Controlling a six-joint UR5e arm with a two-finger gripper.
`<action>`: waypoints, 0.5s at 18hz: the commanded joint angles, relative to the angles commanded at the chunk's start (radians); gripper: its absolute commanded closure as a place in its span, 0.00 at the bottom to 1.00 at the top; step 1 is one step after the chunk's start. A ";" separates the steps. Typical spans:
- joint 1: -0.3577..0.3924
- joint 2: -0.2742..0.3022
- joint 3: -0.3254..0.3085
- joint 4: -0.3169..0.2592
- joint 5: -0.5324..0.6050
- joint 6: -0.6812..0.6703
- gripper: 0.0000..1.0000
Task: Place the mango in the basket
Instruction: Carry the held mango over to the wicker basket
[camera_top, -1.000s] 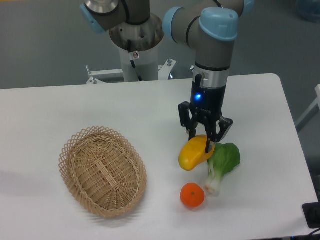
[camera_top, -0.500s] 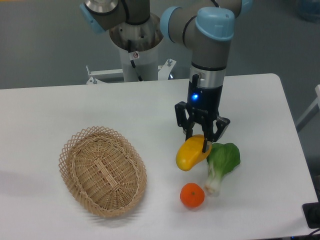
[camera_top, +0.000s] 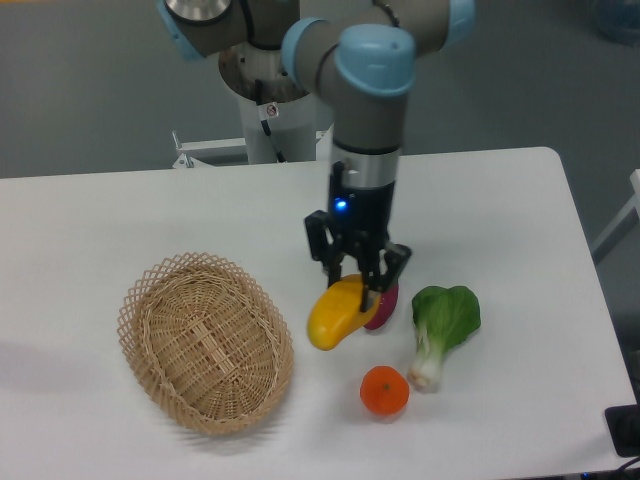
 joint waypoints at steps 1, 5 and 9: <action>-0.012 0.000 -0.002 0.000 0.002 -0.012 0.55; -0.066 -0.012 -0.031 0.012 -0.002 -0.107 0.55; -0.135 -0.054 -0.035 0.017 0.050 -0.147 0.55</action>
